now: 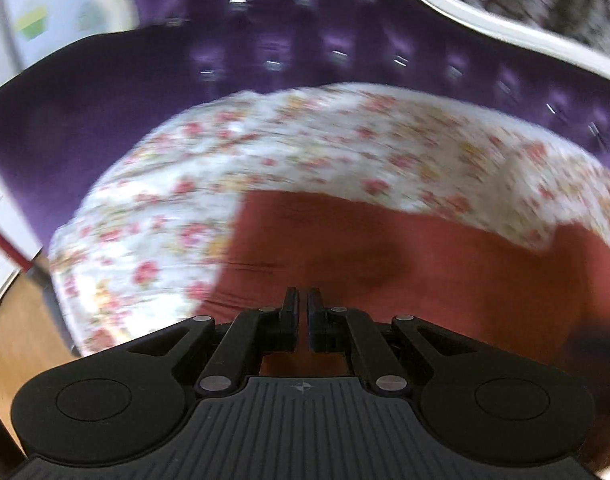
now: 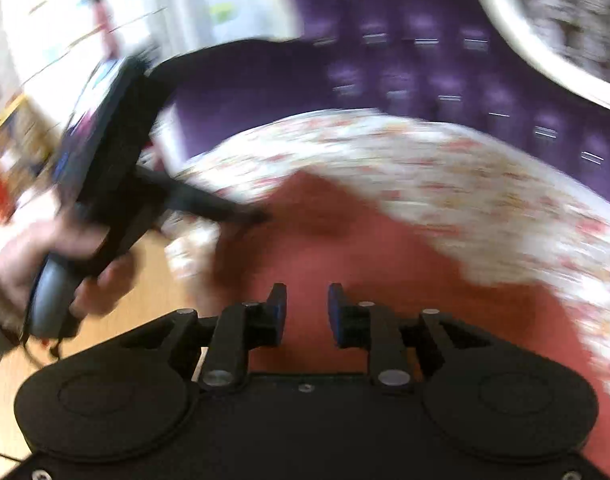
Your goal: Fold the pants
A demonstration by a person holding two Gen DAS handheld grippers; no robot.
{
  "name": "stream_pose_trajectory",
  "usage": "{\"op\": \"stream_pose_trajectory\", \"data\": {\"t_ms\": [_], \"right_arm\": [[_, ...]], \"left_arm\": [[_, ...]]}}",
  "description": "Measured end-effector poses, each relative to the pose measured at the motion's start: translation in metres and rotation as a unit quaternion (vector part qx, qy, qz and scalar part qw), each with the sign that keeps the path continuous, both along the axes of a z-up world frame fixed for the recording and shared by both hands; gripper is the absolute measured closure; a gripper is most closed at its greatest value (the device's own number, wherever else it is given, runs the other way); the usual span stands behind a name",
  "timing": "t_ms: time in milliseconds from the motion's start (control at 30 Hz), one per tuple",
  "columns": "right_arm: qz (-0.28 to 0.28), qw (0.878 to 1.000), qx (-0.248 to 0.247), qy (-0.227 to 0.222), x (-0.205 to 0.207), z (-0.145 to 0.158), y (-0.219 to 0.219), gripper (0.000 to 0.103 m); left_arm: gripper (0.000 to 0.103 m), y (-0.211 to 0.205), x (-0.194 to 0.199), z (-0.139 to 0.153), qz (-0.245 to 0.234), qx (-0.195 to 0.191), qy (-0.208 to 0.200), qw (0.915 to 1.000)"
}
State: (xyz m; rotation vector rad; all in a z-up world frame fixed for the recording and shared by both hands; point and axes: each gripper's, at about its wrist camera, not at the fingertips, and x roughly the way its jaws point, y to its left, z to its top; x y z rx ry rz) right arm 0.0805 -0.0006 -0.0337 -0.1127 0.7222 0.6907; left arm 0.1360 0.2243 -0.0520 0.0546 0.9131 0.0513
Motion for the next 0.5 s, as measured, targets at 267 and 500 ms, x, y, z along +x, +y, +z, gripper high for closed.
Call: {"op": "stream_pose_trajectory", "data": {"t_ms": [267,500], "right_arm": [[-0.121,0.992,-0.032,0.016,0.089,-0.016,-0.088,0.048],[-0.042,0.995,-0.023,0.086,0.064,-0.053,-0.089,0.094]], "left_arm": [[0.097,-0.015,-0.009,-0.035,-0.014,0.056,0.022,0.9981],[0.097,-0.013,-0.001,-0.033,0.001,0.043,0.028,0.9987]]}}
